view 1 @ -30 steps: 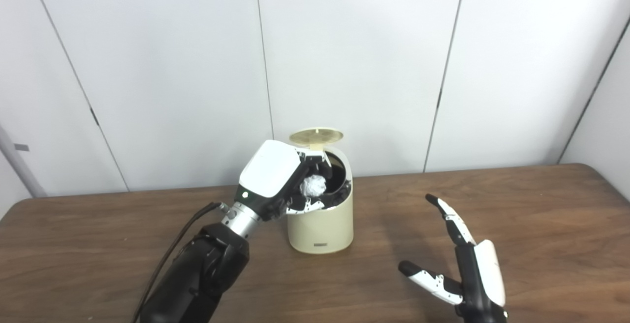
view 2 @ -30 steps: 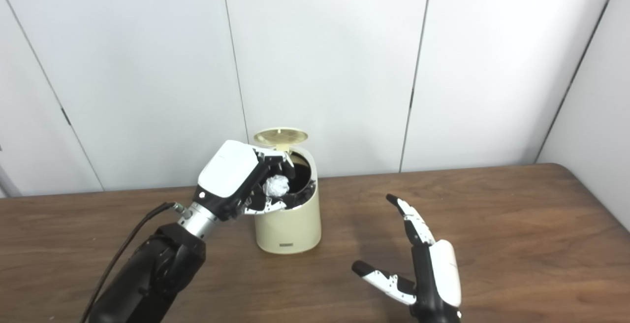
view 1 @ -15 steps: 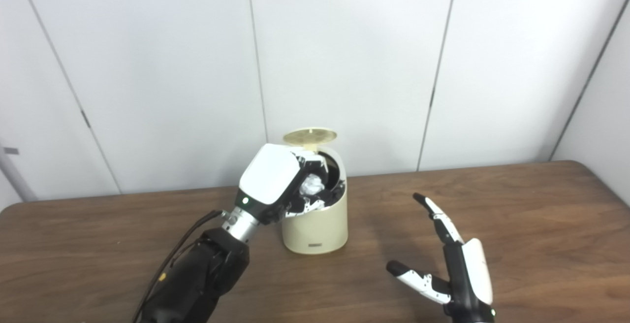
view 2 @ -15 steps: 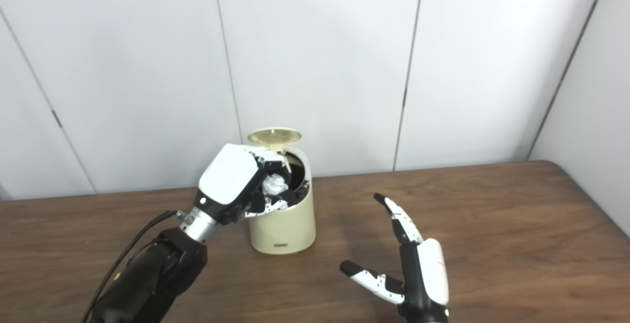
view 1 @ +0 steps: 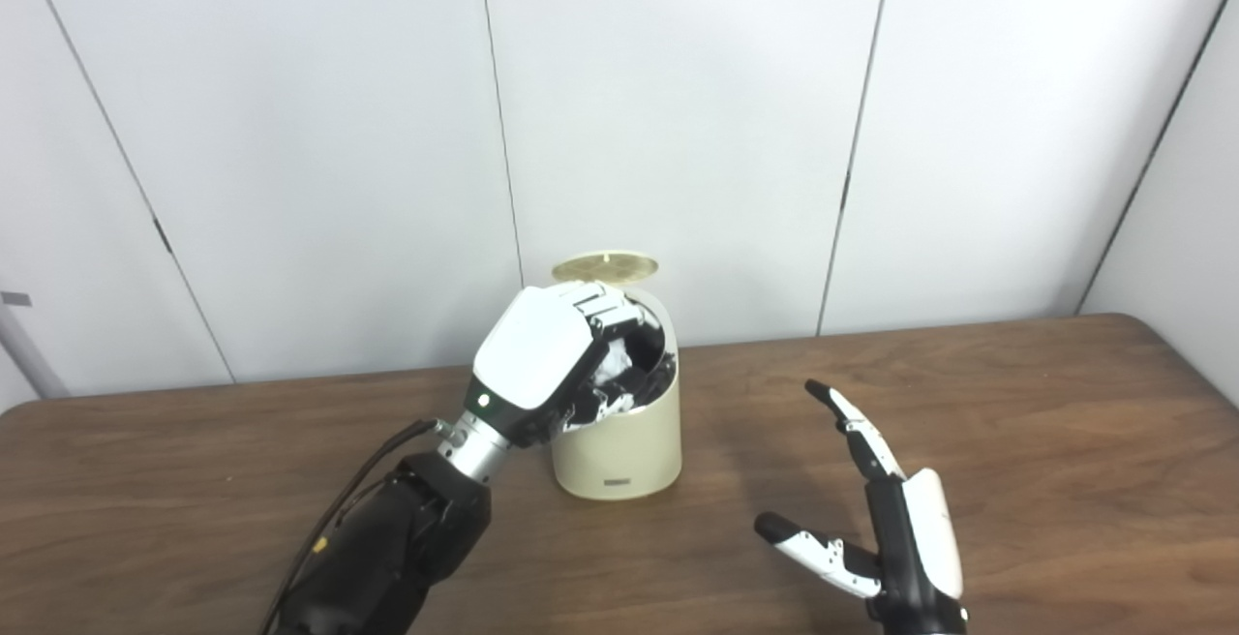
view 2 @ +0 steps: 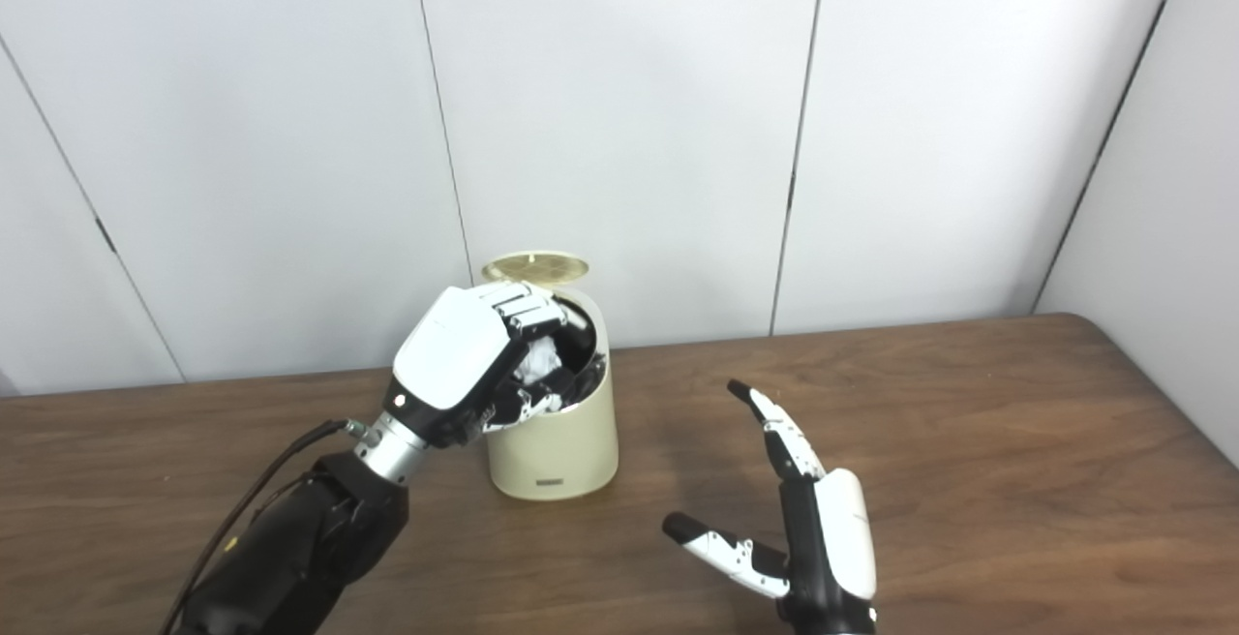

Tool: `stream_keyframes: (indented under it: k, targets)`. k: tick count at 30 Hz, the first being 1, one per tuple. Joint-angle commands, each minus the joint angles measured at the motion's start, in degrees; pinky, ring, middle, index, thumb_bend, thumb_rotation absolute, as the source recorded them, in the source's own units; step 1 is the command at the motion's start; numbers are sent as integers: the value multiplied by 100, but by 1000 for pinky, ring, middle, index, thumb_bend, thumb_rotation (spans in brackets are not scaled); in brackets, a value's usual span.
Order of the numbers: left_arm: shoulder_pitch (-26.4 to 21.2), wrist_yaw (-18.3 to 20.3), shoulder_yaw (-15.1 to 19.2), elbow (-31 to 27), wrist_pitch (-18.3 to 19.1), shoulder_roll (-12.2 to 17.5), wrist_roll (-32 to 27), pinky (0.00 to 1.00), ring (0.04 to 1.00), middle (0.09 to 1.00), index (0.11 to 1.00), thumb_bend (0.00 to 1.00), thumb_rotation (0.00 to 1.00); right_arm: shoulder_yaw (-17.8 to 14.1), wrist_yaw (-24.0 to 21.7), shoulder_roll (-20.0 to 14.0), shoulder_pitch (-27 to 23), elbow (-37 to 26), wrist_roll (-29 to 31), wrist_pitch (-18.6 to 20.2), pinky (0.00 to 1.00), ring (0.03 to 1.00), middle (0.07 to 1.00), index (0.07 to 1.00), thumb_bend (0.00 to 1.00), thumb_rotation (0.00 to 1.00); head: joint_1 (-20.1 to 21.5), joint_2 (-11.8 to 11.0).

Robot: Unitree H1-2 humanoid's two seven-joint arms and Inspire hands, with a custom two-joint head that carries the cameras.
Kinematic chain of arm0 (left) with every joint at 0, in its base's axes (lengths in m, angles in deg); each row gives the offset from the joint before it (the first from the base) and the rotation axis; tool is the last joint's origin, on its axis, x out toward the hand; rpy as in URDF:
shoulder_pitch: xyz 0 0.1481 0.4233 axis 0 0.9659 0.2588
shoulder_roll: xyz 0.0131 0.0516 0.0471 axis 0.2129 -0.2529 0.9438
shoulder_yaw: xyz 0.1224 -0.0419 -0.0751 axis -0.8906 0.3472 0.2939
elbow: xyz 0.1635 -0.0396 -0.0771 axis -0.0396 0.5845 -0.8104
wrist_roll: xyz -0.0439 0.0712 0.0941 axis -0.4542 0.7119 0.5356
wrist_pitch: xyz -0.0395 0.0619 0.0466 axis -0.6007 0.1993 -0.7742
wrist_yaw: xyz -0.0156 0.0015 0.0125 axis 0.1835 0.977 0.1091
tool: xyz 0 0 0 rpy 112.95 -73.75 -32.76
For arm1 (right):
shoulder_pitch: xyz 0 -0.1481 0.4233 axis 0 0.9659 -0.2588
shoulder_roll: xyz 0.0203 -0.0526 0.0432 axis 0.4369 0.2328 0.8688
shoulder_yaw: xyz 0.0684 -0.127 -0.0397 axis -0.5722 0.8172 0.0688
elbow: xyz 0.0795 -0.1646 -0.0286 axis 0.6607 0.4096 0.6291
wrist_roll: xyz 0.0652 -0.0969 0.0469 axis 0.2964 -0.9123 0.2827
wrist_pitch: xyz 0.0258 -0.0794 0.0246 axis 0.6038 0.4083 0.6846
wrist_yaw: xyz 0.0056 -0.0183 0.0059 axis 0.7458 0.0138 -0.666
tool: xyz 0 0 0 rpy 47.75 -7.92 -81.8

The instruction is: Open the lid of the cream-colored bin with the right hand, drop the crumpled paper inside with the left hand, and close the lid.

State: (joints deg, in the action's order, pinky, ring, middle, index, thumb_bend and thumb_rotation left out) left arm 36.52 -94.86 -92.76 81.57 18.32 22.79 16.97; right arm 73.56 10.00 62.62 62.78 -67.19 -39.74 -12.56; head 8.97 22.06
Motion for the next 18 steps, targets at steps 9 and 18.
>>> stream_keyframes:
  k: [9,18]
  targets:
    - [-248,-41,50,-102,-96,148,-106,673,783,754,735,995,22,124,15,229,251,162,47,0,843,879,881,869,823,815,6,4]
    - [-77,51,154,-353,-179,168,-291,631,737,718,705,988,8,133,32,212,242,179,61,-53,847,884,882,872,815,811,-36,20]
